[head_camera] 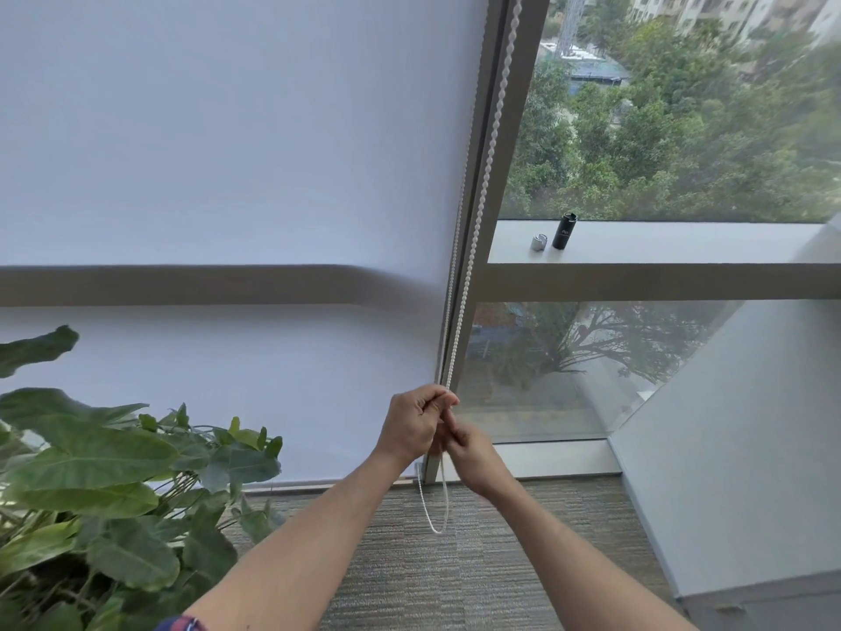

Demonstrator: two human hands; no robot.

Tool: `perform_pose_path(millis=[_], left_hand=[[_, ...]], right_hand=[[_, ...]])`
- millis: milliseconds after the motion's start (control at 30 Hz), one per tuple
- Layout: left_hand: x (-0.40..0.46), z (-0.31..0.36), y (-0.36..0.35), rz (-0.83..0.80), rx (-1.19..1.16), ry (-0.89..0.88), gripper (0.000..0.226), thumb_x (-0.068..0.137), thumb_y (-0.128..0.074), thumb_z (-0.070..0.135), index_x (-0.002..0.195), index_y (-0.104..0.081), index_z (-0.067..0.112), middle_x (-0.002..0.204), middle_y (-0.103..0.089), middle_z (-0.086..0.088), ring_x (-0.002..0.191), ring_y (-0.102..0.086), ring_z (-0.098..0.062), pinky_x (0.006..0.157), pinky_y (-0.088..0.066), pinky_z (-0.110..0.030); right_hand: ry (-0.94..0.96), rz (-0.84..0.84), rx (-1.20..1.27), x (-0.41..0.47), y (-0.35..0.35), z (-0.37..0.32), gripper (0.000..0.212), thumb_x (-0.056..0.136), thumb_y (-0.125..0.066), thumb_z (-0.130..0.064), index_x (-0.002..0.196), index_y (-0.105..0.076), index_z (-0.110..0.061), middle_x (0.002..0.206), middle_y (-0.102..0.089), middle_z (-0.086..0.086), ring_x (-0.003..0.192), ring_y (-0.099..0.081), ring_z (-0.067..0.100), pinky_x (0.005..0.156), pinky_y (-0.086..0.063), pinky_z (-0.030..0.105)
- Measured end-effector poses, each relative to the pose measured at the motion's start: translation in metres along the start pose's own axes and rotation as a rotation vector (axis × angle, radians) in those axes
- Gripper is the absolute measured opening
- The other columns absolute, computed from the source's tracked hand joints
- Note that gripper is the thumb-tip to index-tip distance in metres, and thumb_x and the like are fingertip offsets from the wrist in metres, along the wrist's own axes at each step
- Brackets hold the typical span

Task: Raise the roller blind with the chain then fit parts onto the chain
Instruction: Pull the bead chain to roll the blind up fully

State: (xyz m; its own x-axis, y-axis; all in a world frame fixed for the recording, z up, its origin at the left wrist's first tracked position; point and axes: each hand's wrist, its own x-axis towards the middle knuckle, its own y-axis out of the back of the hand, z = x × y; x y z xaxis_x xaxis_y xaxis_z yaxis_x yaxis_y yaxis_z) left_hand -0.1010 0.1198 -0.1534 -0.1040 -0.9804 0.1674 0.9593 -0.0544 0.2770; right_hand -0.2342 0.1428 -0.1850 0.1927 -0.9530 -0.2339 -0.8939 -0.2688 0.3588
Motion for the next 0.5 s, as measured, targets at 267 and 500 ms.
perform_pose_path(millis=[267, 500], left_hand=[[0.0, -0.004, -0.002, -0.021, 0.011, -0.04, 0.016, 0.095, -0.063, 0.013, 0.083, -0.072, 0.014, 0.062, -0.07, -0.001, 0.061, -0.068, -0.017, 0.069, -0.054, -0.025], [0.003, -0.003, -0.005, -0.059, 0.032, -0.056, 0.018, 0.096, -0.061, 0.017, 0.08, -0.07, 0.021, 0.063, -0.071, -0.001, 0.064, -0.068, -0.023, 0.072, -0.056, -0.037]], right_hand=[[0.271, 0.166, 0.345, 0.0, 0.061, -0.104, 0.025, 0.104, -0.044, -0.02, 0.109, -0.068, -0.014, 0.106, -0.071, 0.012, 0.099, -0.069, 0.024, 0.091, -0.055, 0.042], [0.537, 0.353, 0.48, 0.007, 0.042, -0.155, 0.031, 0.102, -0.039, -0.025, 0.077, -0.056, -0.016, 0.055, -0.04, -0.01, 0.048, -0.032, 0.008, 0.046, -0.028, 0.023]])
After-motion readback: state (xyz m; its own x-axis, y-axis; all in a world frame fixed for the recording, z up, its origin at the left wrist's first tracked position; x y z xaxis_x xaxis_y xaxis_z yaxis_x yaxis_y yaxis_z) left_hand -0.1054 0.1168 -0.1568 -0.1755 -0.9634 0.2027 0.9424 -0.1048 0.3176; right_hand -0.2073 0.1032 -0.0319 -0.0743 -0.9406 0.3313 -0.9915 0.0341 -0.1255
